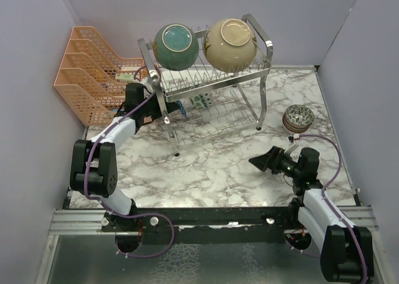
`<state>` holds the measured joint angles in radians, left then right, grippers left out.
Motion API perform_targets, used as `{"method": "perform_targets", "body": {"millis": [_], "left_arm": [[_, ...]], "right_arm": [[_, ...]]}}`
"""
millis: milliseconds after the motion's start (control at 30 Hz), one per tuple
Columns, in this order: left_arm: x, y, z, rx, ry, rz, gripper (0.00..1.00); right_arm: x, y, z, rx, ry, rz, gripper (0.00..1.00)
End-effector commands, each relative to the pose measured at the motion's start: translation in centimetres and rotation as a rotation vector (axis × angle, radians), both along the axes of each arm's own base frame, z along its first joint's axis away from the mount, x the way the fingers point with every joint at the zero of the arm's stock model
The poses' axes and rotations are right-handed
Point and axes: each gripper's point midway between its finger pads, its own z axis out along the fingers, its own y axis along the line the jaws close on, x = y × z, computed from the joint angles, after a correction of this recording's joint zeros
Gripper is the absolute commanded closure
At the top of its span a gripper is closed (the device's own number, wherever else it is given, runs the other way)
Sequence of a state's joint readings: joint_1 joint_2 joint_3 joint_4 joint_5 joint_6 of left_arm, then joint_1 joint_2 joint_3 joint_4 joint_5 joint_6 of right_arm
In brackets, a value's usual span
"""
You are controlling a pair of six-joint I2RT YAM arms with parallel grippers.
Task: Unload the bowls from the dish rack
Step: Pick up the bowl from the dish rack.
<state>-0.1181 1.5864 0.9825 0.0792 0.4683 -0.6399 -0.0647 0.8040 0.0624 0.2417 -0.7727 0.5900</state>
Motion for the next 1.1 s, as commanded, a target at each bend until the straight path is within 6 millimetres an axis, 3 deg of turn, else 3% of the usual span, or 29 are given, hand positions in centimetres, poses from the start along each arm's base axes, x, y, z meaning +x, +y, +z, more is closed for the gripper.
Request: {"method": "perform_targets", "body": {"millis": [0, 233, 700, 900, 1067], "left_arm": [[2.0, 0.9, 2.8, -0.087, -0.003, 0.09, 0.47], [2.6, 1.2, 4.1, -0.002, -0.001, 0.114, 0.47], [1.9, 2.7, -0.5, 0.112, 0.103, 0.139, 0.47], [1.1, 2.7, -0.6, 0.112, 0.101, 0.13, 0.47], [0.8, 1.4, -0.4, 0.043, 0.085, 0.086, 0.47]], "right_arm": [[-0.2, 0.3, 0.2, 0.008, -0.027, 0.021, 0.02], [-0.2, 0.3, 0.0, 0.006, -0.015, 0.023, 0.02], [-0.2, 0.3, -0.1, 0.008, -0.01, 0.023, 0.02], [-0.2, 0.3, 0.0, 0.006, -0.015, 0.024, 0.03], [-0.2, 0.6, 1.1, 0.007, -0.062, 0.05, 0.03]]}}
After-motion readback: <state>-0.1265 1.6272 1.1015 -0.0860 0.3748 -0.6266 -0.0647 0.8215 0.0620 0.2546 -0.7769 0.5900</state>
